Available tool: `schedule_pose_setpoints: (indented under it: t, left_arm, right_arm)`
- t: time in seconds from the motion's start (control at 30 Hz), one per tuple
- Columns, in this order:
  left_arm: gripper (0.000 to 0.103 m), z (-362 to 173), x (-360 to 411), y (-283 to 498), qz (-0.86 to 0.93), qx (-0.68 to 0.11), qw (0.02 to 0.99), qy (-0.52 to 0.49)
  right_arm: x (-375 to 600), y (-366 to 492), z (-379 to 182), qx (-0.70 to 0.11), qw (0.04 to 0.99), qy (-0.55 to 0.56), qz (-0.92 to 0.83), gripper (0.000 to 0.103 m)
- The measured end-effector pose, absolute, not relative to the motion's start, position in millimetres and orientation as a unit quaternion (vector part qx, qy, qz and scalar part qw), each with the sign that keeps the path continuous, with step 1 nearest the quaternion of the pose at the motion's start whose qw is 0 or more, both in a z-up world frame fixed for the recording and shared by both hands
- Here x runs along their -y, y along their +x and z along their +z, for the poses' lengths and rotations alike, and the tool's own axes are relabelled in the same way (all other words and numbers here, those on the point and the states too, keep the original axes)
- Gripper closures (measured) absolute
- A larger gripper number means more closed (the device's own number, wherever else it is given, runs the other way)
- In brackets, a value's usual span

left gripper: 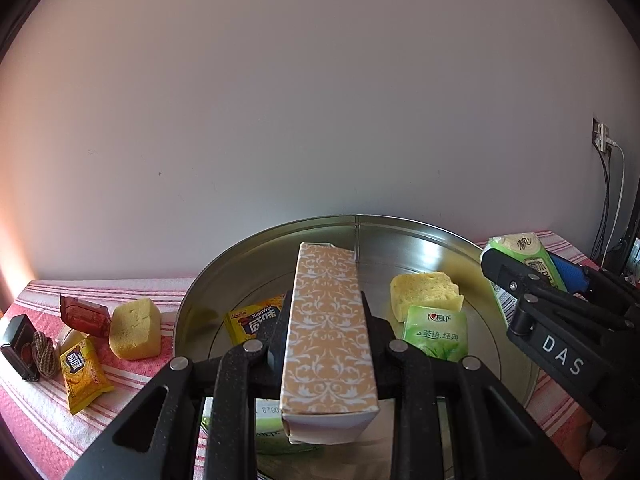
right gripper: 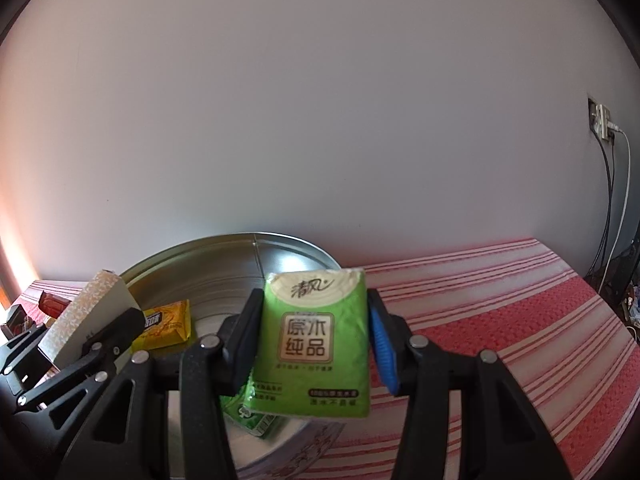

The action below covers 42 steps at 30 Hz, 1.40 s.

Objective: Organize objects
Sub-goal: 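Carry the tissue box and green pack over the tin and release them inside, then move both open tools back toward the black box and yellow biscuit packet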

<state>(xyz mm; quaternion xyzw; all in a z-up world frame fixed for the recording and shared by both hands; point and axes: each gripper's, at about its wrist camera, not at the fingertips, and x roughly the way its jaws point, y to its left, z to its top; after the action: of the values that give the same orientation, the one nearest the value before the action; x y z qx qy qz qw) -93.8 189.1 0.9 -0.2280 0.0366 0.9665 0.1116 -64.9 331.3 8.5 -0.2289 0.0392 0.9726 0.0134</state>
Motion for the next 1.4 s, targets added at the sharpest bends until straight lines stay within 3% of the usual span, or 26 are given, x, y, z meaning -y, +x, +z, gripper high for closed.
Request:
schedule_pose_setpoints:
  t: [0.27,0.37,0.4,0.43,0.47,0.5,0.67,1.17,1.4]
  left_arm:
    - [0.075,-1,-189,-93,0.966,-0.046,0.111,-0.229]
    - [0.067,2,-181,-90,0.966,-0.052,0.103,-0.231]
    - [0.040,7,-180,-82,0.966,-0.052,0.103,-0.230]
    - [0.008,10,-176,-77,0.969,-0.047,0.099,-0.219]
    - [0.001,15,-171,-69,0.976,-0.038,0.088,-0.195]
    - [0.001,19,-166,-61,0.982,-0.032,0.078,-0.170]
    - [0.001,26,-162,-49,0.985,-0.053,0.066,-0.149]
    - [0.001,14,-114,-63,0.982,-0.021,-0.005,-0.188]
    - [0.001,3,-93,-58,0.983,-0.021,-0.034,-0.181]
  right_arm:
    - [-331,-73,2,-0.047,-0.005,-0.241,0.969,0.053]
    - [-327,-74,1,-0.056,-0.018,-0.247,0.967,0.039]
    - [-328,-73,1,-0.057,-0.010,-0.246,0.968,0.034]
    - [-336,-74,0,-0.064,-0.014,-0.238,0.969,0.019]
    - [-338,-70,3,-0.074,-0.017,-0.224,0.972,0.010]
    - [-340,-65,6,-0.081,-0.010,-0.206,0.975,0.000]
    - [-345,-50,18,-0.079,0.027,-0.155,0.984,0.000]
    - [-358,-45,21,-0.139,0.040,-0.159,0.977,0.000]
    - [-342,-11,27,-0.108,0.084,-0.039,0.990,0.000]
